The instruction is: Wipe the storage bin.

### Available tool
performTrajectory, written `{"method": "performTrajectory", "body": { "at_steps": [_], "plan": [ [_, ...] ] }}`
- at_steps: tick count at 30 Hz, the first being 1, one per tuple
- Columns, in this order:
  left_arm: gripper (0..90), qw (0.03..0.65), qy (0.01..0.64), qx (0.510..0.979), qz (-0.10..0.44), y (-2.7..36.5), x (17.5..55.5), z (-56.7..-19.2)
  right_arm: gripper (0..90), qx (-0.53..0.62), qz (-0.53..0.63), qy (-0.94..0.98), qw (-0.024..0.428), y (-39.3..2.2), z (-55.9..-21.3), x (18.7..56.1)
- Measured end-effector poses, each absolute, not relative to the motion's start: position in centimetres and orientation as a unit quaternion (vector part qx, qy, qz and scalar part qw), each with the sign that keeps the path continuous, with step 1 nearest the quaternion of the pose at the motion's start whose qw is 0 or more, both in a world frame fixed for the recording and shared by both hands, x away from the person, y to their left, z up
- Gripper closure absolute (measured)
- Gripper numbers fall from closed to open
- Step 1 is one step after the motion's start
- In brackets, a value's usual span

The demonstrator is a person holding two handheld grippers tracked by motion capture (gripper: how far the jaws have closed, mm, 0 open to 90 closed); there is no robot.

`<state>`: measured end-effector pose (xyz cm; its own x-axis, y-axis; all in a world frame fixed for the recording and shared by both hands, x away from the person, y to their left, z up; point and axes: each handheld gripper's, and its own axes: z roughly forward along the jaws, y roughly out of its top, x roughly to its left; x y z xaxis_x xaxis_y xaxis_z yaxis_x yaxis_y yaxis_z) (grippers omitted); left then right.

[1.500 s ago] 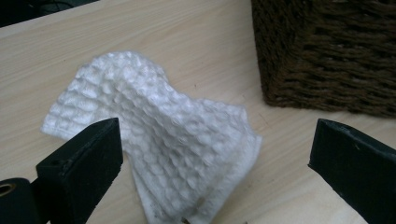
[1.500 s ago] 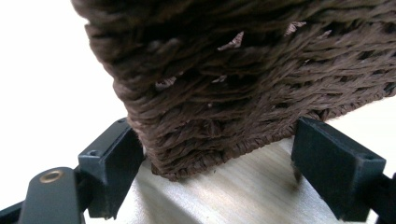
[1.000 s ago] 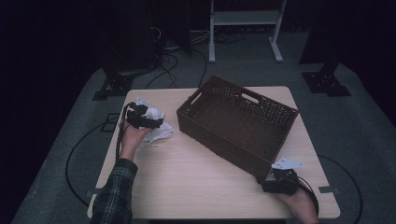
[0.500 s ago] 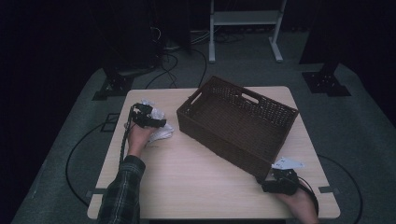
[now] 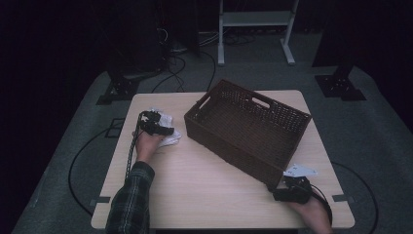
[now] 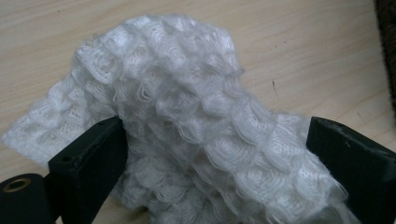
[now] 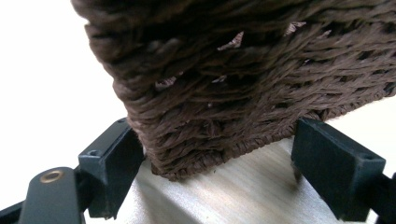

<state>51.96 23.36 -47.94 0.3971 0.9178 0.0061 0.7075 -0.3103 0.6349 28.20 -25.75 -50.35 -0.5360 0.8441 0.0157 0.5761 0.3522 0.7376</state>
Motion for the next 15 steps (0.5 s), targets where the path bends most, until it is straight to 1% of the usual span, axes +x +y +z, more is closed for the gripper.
{"method": "performTrajectory", "body": {
  "at_steps": [6, 14, 15],
  "plan": [
    [15.7, 0.285, 0.51, 0.793, 0.173, 23.54, 51.85, -47.88, 16.5, 0.443, 0.357, 0.801, 0.188, -25.75, -50.35, 28.2],
    [43.1, 0.285, 0.493, 0.807, 0.157, 23.65, 51.47, -47.31, 16.6, 0.444, 0.357, 0.8, 0.188, -25.75, -50.35, 28.2],
    [50.8, 0.285, 0.489, 0.81, 0.154, 23.65, 51.38, -47.24, 16.6, 0.444, 0.357, 0.8, 0.188, -25.75, -50.35, 28.2]
  ]
}}
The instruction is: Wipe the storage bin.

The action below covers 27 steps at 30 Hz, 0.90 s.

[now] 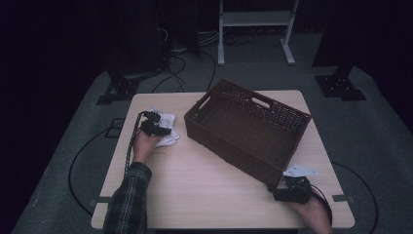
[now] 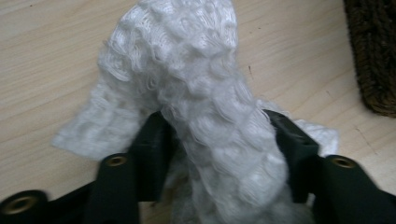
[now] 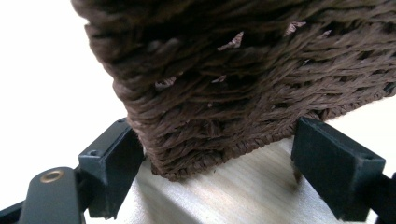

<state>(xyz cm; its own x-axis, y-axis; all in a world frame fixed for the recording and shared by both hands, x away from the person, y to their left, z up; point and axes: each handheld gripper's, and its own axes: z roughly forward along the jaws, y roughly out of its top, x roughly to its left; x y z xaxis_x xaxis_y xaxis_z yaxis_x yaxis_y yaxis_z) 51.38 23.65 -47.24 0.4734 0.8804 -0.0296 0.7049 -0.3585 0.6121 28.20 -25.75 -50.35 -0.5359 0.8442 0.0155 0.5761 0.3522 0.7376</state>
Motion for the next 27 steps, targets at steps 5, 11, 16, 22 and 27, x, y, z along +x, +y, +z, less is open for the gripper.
{"method": "performTrajectory", "body": {
  "at_steps": [5, 11, 16, 22, 27],
  "plan": [
    [64.0, 0.281, 0.481, 0.815, 0.161, 23.3, 51.1, -47.1, 16.6, 0.444, 0.357, 0.8, 0.188, -25.8, -50.4, 28.2],
    [67.7, 0.291, 0.479, 0.814, 0.152, 23.2, 50.7, -46.9, 16.6, 0.443, 0.356, 0.801, 0.188, -25.8, -50.3, 28.2],
    [67.9, 0.302, 0.478, 0.813, 0.141, 23.4, 50.1, -46.6, 16.7, 0.443, 0.356, 0.801, 0.188, -25.8, -50.3, 28.2],
    [67.6, 0.311, 0.467, 0.816, 0.139, 23.5, 49.1, -46.0, 16.7, 0.443, 0.356, 0.801, 0.188, -25.8, -50.3, 28.2],
    [67.4, 0.33, 0.455, 0.814, 0.145, 23.3, 48.0, -44.7, 16.8, 0.443, 0.356, 0.801, 0.188, -25.8, -50.3, 28.2]
  ]
}}
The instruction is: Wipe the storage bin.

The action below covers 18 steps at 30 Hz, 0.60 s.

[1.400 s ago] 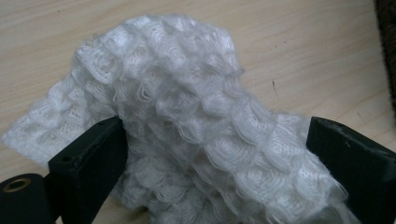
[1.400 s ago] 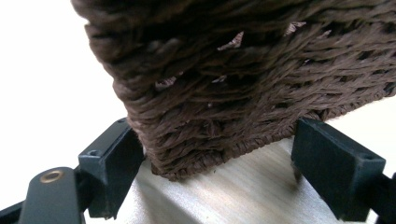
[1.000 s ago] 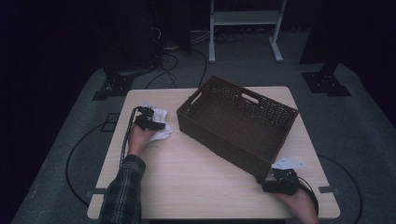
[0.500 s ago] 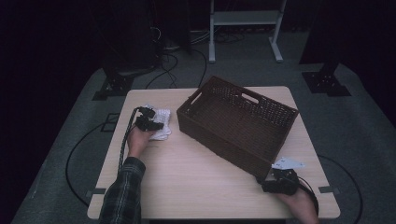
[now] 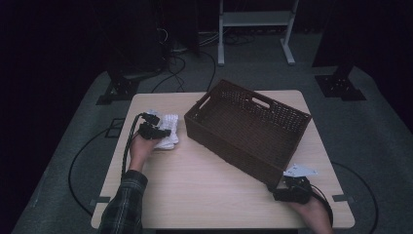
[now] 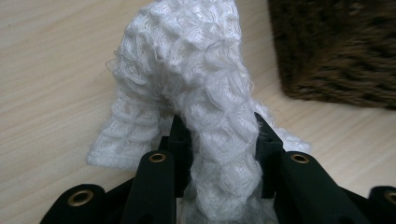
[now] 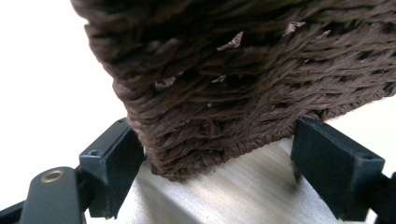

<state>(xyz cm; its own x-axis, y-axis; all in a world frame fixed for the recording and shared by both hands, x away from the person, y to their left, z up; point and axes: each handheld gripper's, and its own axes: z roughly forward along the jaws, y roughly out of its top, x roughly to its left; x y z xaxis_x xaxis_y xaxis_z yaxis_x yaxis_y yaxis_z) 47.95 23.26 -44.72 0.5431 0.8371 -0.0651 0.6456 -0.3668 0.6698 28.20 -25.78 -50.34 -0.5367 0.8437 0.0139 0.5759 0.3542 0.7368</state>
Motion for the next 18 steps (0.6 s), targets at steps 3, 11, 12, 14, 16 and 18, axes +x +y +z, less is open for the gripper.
{"method": "performTrajectory", "body": {
  "at_steps": [3, 11, 12, 14, 16, 18],
  "plan": [
    [67.4, 0.341, 0.448, 0.813, 0.146, 23.1, 47.2, -43.9, 16.8, 0.443, 0.356, 0.801, 0.188, -25.8, -50.3, 28.2],
    [67.4, 0.364, 0.426, 0.812, 0.161, 22.7, 45.0, -41.7, 16.8, 0.444, 0.357, 0.8, 0.188, -25.8, -50.3, 28.2],
    [67.4, 0.37, 0.425, 0.81, 0.161, 22.7, 44.7, -41.5, 16.8, 0.444, 0.357, 0.8, 0.188, -25.8, -50.3, 28.2],
    [67.4, 0.386, 0.419, 0.806, 0.162, 22.7, 44.1, -41.1, 16.8, 0.444, 0.357, 0.8, 0.188, -25.8, -50.3, 28.2],
    [67.3, 0.399, 0.414, 0.802, 0.163, 22.6, 43.6, -40.9, 16.8, 0.444, 0.357, 0.8, 0.188, -25.8, -50.3, 28.2],
    [67.2, 0.401, 0.409, 0.803, 0.162, 22.6, 43.4, -40.6, 16.9, 0.443, 0.356, 0.801, 0.188, -25.8, -50.3, 28.2]
  ]
}}
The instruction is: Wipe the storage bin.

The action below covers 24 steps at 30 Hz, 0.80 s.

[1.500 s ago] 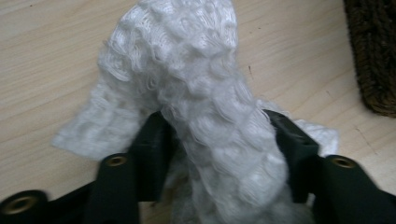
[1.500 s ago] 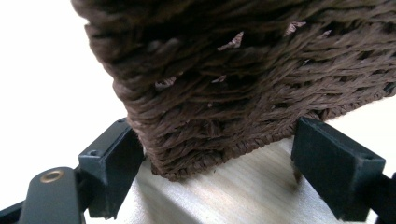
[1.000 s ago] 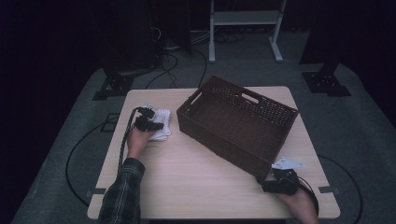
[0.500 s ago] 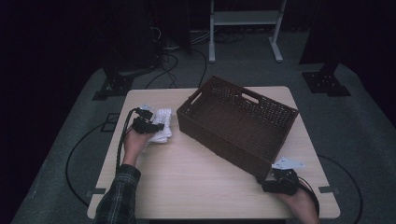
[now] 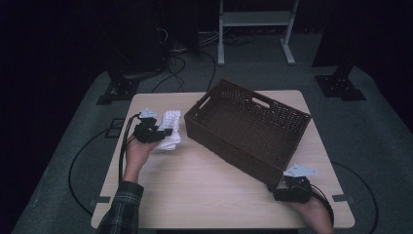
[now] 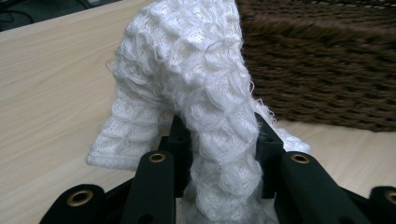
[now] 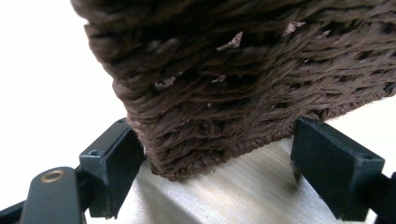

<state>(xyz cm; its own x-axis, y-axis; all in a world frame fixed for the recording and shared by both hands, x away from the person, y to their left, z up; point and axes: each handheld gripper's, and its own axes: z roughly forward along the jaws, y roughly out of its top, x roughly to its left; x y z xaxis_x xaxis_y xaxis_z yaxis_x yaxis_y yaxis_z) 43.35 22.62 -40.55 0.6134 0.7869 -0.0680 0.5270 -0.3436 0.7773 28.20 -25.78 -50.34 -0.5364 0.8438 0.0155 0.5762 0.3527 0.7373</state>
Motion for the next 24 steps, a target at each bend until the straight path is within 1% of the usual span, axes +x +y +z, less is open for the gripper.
{"method": "performTrajectory", "body": {
  "at_steps": [7, 15, 24],
  "plan": [
    [67.1, 0.437, 0.395, 0.791, 0.163, 22.7, 42.6, -39.3, 16.9, 0.443, 0.357, 0.801, 0.187, -25.8, -50.3, 28.2],
    [67.1, 0.471, 0.369, 0.783, 0.172, 21.8, 41.9, -37.9, 16.9, 0.444, 0.358, 0.8, 0.187, -25.8, -50.3, 28.2],
    [66.8, 0.463, 0.355, 0.794, 0.167, 20.7, 42.3, -38.3, 16.9, 0.443, 0.357, 0.801, 0.187, -25.8, -50.3, 28.2]
  ]
}}
